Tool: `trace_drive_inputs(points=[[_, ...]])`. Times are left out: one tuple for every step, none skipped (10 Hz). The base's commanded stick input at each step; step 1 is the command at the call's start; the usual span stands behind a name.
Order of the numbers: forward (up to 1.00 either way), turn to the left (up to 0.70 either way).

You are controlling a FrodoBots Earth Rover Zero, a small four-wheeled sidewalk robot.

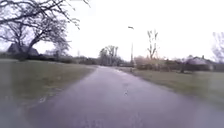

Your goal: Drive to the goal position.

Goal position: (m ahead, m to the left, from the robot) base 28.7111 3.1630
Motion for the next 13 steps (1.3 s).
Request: trace_drive_inputs(points=[[1.0, 0.0], [1.0, 0.0], [1.0, 0.0], [1.0, 0.0], [1.0, 0.0], [1.0, 0.0], [1.0, 0.0], [1.0, 0.0], [1.0, 0.0], [1.0, 0.0], [1.0, 0.0], [1.0, 0.0], [1.0, 0.0]])
